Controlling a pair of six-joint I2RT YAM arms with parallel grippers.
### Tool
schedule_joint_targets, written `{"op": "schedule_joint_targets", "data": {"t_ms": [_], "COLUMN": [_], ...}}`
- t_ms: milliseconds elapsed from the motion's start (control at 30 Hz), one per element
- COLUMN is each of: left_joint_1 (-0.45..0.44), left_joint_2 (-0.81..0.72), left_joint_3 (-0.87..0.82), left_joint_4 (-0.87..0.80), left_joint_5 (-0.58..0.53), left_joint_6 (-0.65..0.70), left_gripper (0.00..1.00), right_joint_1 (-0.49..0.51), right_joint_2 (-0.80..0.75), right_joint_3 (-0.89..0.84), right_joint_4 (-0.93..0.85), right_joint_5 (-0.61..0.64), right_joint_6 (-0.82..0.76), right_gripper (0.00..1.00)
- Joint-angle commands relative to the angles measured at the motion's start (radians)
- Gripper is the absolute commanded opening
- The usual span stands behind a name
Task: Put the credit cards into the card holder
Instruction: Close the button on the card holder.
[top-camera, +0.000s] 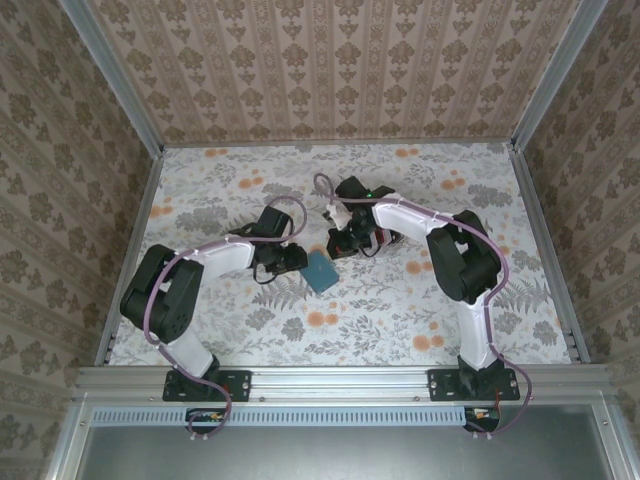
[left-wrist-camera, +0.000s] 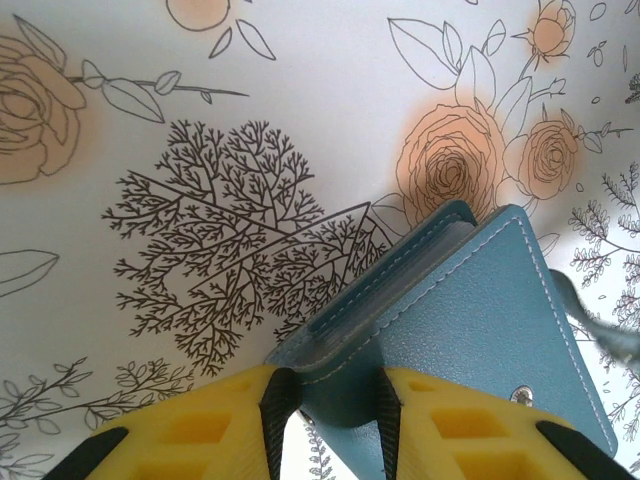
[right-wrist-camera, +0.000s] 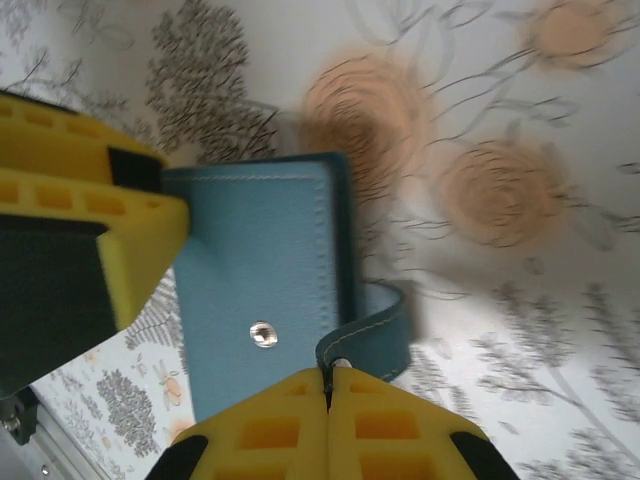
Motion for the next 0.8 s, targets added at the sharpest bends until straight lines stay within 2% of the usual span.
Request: {"op": "schedule_joint_targets", "data": {"t_ms": [0, 167, 300, 767], "left_joint_1": [-0.010, -0.011, -0.012, -0.012], "left_joint_2": [0.030, 0.026, 0.023, 0.029], "left_joint_3": [0.012, 0.011, 0.009, 0.013], "left_joint_4": [-0.019, -0.020, -0.016, -0.017], "left_joint_5": [-0.010, -0.013, -0.013, -0.012], "left_joint_6": [0.011, 0.010, 0.010, 0.013], "left_gripper": [0.32, 0.32, 0.32, 0.32], "right_joint_1": [0.038, 0.054, 0.061, 0.085], "right_joint_2": [-0.018, -0.016, -0.004, 0.027], "right_joint_3": [-0.012, -0.011, 0.003, 0.021], "right_joint_4": [-0.006, 0.018, -0.001, -0.015], "right_joint_5": [-0.034, -0.031, 0.021, 0.003], "right_joint_6": [0.022, 0.043, 0.031, 0.031], "right_gripper": [0.01, 0.01, 0.01, 0.01]}}
